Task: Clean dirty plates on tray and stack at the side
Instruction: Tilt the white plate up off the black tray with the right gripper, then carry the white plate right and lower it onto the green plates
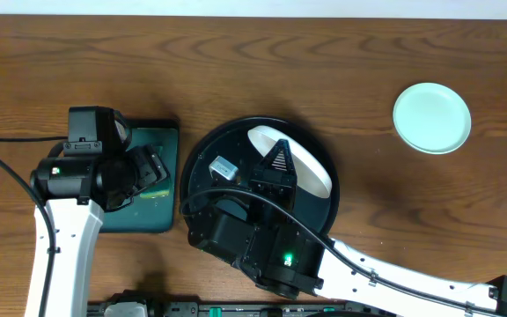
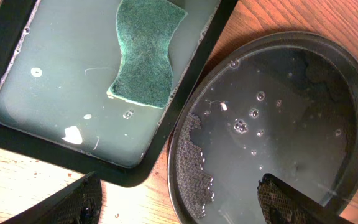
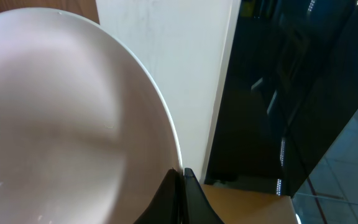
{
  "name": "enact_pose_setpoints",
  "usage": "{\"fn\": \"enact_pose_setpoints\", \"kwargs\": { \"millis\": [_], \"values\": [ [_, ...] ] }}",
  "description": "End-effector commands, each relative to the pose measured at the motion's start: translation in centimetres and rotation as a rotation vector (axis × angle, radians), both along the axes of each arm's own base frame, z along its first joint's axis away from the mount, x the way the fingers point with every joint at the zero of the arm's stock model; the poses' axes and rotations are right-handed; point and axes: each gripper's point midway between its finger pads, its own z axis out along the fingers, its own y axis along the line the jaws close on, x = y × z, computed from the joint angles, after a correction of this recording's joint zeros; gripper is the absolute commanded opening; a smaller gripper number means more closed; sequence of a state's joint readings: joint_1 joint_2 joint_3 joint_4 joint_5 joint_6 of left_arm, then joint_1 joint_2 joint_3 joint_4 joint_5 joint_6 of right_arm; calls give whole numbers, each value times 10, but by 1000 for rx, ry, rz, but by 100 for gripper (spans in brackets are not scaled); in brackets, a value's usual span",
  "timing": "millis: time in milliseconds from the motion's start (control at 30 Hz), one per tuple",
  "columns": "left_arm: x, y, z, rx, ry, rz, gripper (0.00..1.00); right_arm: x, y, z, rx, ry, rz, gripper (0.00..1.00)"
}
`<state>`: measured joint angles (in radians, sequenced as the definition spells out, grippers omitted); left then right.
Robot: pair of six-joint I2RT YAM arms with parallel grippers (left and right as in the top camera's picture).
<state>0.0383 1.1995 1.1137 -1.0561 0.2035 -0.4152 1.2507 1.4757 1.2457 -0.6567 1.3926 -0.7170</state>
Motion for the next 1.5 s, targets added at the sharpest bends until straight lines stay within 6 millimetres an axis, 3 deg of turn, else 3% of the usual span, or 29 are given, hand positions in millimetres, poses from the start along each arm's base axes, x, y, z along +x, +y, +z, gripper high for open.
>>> {"fn": "enact_pose_setpoints", "kwargs": {
  "millis": [0, 233, 333, 433, 500, 600, 733, 833, 1067, 1233, 1467],
  "values": [
    [-4, 2, -4, 17, 12, -9, 81, -2, -1, 12, 4, -37, -19, 1],
    [-4, 2, -4, 17, 12, -9, 81, -1, 0, 12, 13, -39, -19, 1],
    [-4, 2, -4, 17, 12, -9, 81, 1, 4, 8, 102, -28, -7, 1],
    [-4, 2, -4, 16, 12, -9, 81, 7, 15, -22, 354, 106, 31, 1],
    [-5, 2, -4, 16, 16, -9, 81, 6, 26, -60, 565, 322, 39, 1],
    [-5, 2, -4, 16, 19, -9, 81, 10, 32, -101, 895, 594, -68, 1],
    [-5, 2, -4, 16, 19, -9, 81, 32, 24, -132, 1181, 803, -243, 2],
    [-6, 2, -4, 16, 20, -9, 81, 52, 20, -139, 1317, 908, -273, 2],
    [-5, 2, -4, 16, 19, -9, 81, 111, -29, -130, 1706, 955, -398, 2],
    [-5, 2, -4, 16, 20, -9, 81, 142, -96, -130, 1868, 839, -548, 2],
    [-5, 2, -5, 16, 20, -9, 81, 162, -197, -130, 2039, 645, -730, 2]
  ]
}}
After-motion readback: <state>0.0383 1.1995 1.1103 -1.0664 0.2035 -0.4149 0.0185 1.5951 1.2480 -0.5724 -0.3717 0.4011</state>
